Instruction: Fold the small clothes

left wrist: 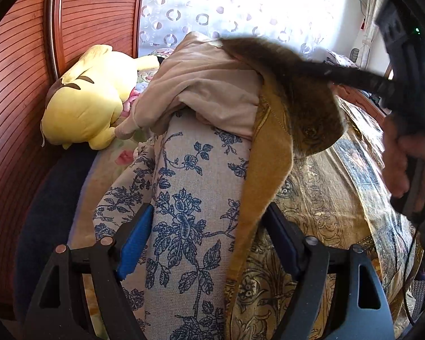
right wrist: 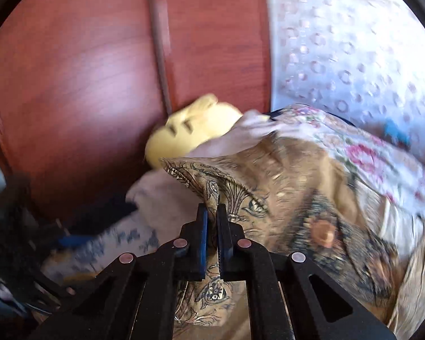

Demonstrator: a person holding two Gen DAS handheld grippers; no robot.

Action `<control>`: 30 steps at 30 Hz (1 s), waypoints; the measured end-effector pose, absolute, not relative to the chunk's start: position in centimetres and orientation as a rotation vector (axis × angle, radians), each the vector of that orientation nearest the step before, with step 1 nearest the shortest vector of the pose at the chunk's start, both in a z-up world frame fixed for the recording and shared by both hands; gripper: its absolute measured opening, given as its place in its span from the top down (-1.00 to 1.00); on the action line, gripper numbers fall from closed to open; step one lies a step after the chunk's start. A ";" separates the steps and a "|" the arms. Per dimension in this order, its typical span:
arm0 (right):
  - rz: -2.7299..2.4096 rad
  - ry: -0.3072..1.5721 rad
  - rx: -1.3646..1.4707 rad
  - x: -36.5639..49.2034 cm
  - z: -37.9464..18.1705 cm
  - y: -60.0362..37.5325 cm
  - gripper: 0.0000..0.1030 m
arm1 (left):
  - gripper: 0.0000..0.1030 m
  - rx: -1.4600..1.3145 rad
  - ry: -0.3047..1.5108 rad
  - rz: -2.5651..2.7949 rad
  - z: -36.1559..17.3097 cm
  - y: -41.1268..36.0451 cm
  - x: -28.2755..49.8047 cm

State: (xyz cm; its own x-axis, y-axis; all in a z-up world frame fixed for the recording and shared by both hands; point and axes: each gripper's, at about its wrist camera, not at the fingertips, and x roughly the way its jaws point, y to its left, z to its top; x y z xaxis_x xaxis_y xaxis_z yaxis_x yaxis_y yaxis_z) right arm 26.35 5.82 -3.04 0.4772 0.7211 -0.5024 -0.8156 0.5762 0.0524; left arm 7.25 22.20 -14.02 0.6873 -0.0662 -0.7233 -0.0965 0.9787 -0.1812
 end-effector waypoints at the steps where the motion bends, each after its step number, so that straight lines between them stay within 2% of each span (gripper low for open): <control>1: 0.915 0.520 -0.150 27.0 -2.8 4.6 0.89 | -0.55 -0.211 0.814 0.018 -14.0 22.2 7.3; 6: 0.733 0.580 -0.084 29.6 -4.0 0.3 0.89 | -0.55 -0.207 0.810 0.020 -14.1 22.2 7.2; 9: 0.654 0.610 -0.142 30.0 -5.0 -0.5 0.51 | -0.55 -0.204 0.809 0.020 -14.1 22.3 7.2; 11: 0.620 0.608 -0.169 30.2 -5.4 -0.7 0.49 | -0.55 -0.205 0.809 0.020 -14.0 22.3 7.2; 13: 0.588 0.601 -0.195 30.2 -5.5 -0.9 0.32 | -0.55 -0.202 0.808 0.021 -14.0 22.3 7.2; 20: 0.674 0.560 -0.219 27.0 -4.7 -3.4 0.30 | -0.55 -0.134 0.759 0.060 -12.0 20.8 6.5; 22: 0.679 0.558 -0.233 26.5 -4.8 -5.1 0.12 | -0.55 -0.125 0.721 0.049 -10.6 20.1 6.2; 25: 0.678 0.565 -0.233 25.8 -5.5 -8.0 -0.04 | -0.55 -0.085 0.673 0.013 -8.3 17.9 6.6; 30: 0.629 0.607 -0.231 24.7 -5.6 -12.5 -0.05 | -0.55 -0.024 0.658 -0.064 -7.5 13.4 9.3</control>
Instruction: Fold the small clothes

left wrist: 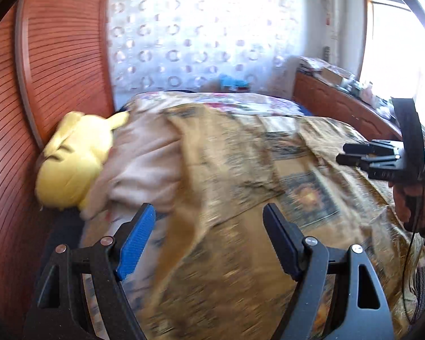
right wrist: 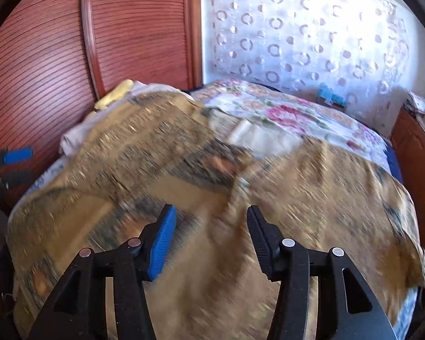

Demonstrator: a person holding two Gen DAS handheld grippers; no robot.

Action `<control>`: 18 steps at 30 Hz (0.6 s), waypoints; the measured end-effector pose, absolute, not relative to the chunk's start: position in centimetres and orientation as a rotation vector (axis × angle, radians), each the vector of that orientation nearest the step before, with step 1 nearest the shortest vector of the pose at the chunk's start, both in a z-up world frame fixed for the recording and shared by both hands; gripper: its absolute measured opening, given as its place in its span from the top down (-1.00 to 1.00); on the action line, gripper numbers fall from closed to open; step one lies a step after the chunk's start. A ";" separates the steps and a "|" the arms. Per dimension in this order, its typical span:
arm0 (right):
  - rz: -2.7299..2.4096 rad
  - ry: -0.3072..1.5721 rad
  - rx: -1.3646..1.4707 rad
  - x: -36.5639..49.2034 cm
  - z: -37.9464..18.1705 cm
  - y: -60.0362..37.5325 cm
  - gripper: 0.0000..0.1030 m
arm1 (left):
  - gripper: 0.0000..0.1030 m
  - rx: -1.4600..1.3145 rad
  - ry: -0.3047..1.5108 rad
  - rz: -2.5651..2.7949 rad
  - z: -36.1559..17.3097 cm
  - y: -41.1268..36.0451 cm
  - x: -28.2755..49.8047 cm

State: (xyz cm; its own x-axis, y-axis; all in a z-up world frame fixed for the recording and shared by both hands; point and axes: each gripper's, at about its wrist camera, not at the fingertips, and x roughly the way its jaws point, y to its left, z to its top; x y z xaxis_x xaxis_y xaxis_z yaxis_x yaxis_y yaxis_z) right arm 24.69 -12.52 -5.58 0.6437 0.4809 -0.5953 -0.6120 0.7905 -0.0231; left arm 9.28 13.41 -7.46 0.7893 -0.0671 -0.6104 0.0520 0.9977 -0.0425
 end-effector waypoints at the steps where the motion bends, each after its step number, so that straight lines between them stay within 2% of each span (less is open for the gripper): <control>1: 0.618 0.616 -0.224 24.6 -5.8 -13.5 -0.05 | -0.55 -0.020 0.661 -0.080 -7.6 12.6 9.9; 9: 0.507 0.643 -0.166 24.3 -5.8 -21.2 -0.09 | -0.55 0.064 0.716 -0.219 -8.9 3.0 15.7; 18: 0.414 0.706 -0.137 23.1 -6.7 -28.0 -0.12 | -0.55 0.193 0.746 -0.291 -10.0 -5.3 18.1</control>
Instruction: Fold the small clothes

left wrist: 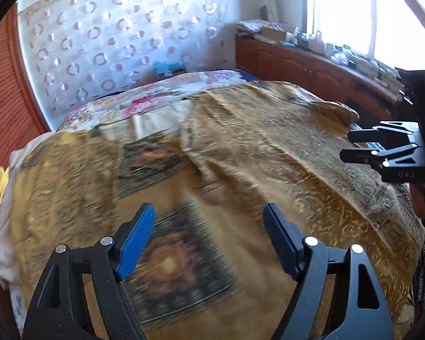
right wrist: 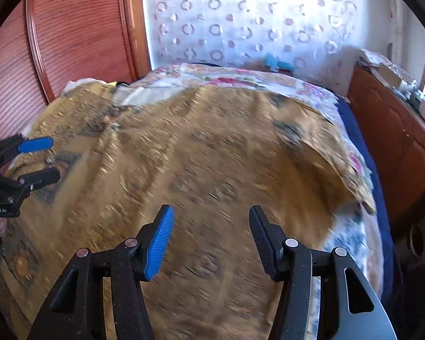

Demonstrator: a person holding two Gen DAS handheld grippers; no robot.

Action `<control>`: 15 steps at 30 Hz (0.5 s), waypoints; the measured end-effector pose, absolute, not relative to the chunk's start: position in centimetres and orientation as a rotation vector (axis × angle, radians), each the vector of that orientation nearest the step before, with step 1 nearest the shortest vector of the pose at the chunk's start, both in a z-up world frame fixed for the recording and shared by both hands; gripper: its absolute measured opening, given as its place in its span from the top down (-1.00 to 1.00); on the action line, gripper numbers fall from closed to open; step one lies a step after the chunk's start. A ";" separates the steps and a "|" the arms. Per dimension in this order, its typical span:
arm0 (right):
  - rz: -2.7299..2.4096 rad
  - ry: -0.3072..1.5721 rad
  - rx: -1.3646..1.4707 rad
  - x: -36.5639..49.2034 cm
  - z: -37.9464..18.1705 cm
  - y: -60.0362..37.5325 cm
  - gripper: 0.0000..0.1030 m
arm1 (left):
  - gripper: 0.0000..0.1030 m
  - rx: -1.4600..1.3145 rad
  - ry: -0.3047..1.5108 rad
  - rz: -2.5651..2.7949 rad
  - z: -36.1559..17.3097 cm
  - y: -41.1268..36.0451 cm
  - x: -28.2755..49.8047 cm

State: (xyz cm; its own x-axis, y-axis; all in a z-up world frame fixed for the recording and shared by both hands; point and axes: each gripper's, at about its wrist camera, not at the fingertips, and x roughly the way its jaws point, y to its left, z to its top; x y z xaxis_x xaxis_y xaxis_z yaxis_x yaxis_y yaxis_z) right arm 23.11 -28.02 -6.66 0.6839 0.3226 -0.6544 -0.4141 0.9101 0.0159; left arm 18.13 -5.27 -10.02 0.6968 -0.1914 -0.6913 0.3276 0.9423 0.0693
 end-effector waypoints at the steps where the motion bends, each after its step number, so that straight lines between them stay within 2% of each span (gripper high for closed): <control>1: 0.412 0.709 -0.137 22.8 -6.8 -28.7 -0.12 | -0.55 0.199 0.749 -0.297 -10.1 -6.0 18.4; 15: 0.342 0.708 -0.065 20.3 -6.4 -34.0 -0.12 | -0.55 0.210 0.848 -0.307 -12.6 -10.0 21.5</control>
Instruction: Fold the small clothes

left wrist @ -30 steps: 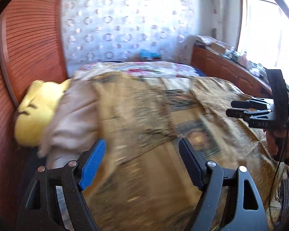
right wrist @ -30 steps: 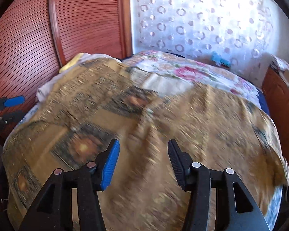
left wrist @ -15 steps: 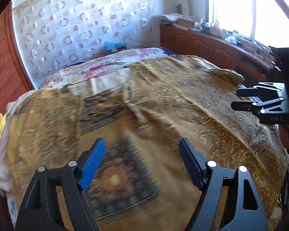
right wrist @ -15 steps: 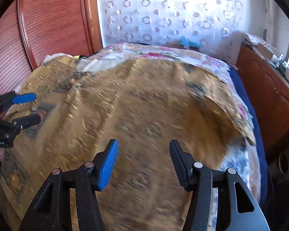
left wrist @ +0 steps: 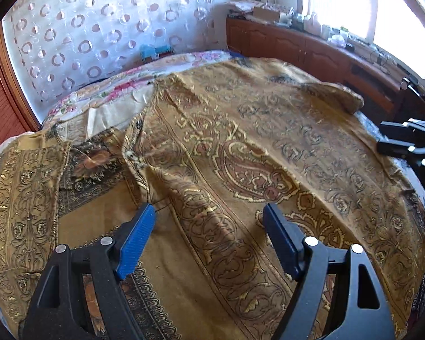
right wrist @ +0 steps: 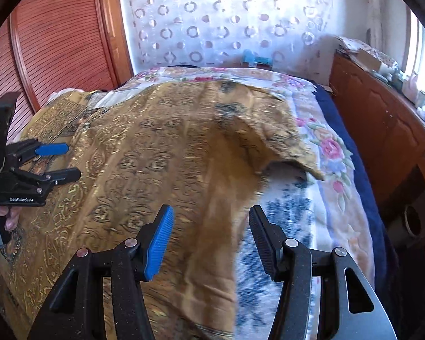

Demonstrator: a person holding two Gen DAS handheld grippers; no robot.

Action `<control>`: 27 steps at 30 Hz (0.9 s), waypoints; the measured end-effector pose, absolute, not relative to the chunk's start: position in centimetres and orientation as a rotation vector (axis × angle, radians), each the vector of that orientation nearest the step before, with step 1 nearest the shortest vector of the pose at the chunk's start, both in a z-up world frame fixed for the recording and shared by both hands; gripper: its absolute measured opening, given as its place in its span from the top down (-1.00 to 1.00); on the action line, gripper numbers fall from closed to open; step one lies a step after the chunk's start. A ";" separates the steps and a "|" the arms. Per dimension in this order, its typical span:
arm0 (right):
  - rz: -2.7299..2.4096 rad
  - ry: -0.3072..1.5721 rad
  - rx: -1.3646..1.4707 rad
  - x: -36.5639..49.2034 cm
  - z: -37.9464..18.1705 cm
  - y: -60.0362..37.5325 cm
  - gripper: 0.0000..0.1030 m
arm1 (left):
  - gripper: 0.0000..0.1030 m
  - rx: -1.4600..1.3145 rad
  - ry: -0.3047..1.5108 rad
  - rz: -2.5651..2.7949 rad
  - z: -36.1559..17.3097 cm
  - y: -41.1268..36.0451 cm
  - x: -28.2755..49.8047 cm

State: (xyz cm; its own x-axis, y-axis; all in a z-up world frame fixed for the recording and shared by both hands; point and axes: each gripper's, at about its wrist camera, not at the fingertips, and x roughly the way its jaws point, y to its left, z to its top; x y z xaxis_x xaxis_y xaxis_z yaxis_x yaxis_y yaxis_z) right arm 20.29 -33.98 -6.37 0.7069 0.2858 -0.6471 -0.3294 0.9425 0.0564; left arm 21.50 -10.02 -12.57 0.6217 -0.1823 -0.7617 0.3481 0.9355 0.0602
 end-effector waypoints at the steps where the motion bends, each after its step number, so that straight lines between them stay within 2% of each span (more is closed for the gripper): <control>1: 0.335 0.706 -0.058 20.3 -6.3 -34.5 -0.12 | -0.55 0.209 0.845 -0.308 -12.5 -10.1 21.5; 13: 0.223 0.715 0.008 22.8 -6.4 -37.1 -0.12 | -0.61 0.205 0.855 -0.307 -12.8 -10.4 22.1; 15: 0.209 0.738 0.028 24.0 -7.0 -37.5 -0.12 | -0.72 0.207 0.859 -0.293 -12.9 -10.3 22.2; 20: 0.200 0.758 0.132 26.4 -7.4 -38.1 -0.11 | -0.75 0.196 0.863 -0.290 -13.0 -10.2 22.4; 27: 0.136 0.782 0.038 29.1 -7.5 -36.5 -0.11 | -0.75 0.194 0.864 -0.291 -13.0 -10.2 22.5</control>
State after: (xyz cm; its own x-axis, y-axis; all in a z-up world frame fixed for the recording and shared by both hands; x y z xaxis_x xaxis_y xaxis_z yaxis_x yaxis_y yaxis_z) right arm 29.06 -36.52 -7.49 0.7011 0.1367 -0.6998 -0.1083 0.9905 0.0850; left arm 22.50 -10.15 -13.02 0.6140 -0.1727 -0.7702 0.3284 0.9432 0.0503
